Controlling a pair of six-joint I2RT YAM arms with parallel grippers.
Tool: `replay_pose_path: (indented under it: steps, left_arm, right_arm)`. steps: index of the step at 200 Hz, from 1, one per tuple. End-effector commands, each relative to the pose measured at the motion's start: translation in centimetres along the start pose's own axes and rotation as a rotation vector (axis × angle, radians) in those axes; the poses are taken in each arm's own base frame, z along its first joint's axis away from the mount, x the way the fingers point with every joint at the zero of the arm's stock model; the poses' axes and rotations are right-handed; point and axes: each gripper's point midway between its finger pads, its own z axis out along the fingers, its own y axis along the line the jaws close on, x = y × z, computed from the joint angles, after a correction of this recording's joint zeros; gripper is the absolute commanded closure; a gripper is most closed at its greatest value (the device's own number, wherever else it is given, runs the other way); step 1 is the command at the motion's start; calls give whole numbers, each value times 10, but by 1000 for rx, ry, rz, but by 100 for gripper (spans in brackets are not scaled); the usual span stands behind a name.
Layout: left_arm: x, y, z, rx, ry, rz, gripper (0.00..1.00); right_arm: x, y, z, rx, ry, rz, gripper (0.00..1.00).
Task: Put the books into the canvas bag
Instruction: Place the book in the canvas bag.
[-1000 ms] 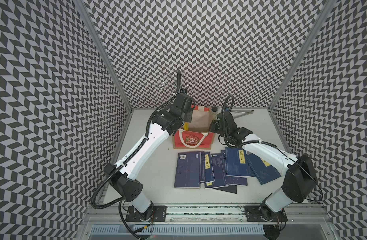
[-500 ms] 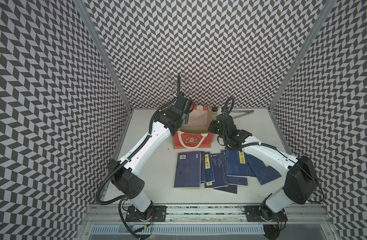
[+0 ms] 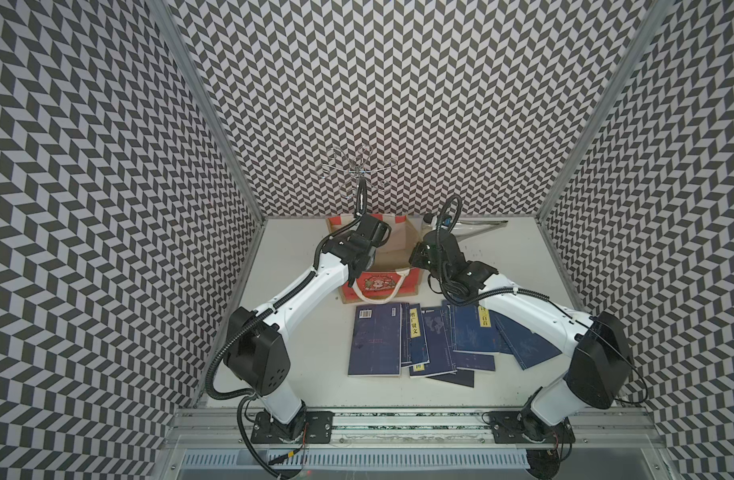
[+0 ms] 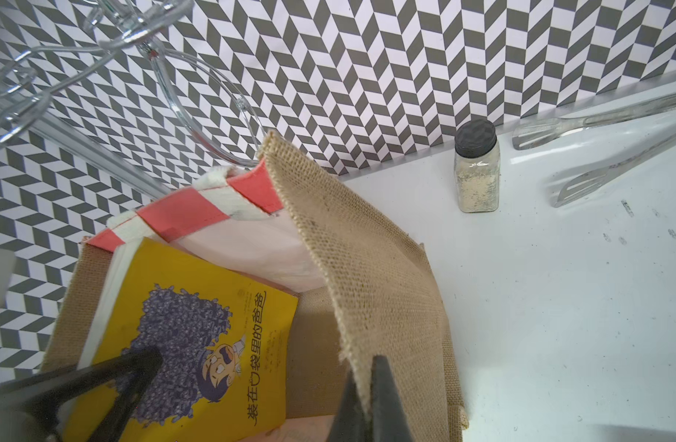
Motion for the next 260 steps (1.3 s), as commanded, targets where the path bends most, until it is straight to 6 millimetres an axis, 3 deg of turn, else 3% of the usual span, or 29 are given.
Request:
replay_pose_path:
  steps: [1, 58, 105, 151, 196, 226, 260]
  left_arm:
    - [-34, 18, -8, 35, -95, -145, 100]
    - [-27, 28, 3, 106, -67, -201, 100]
    - [-31, 29, 0, 127, -74, -206, 66]
    - [-51, 34, -20, 151, -116, -203, 48]
    - [-74, 43, -58, 208, -192, -183, 35]
    - [-75, 39, -85, 305, -231, -147, 25]
    - [-51, 38, -94, 357, -204, -123, 17]
  right_arm:
    - [-22, 7, -2, -6, -91, 34, 100]
    - [-24, 6, -1, -6, -109, 36, 100]
    - [-22, 9, 3, -7, -99, 34, 100]
    - [-20, 7, 8, 8, -96, 28, 99]
    - [-19, 7, 12, 17, -99, 24, 97]
    - [-22, 8, 13, 18, -109, 18, 81]
    - [-29, 12, 13, 9, -126, 7, 59]
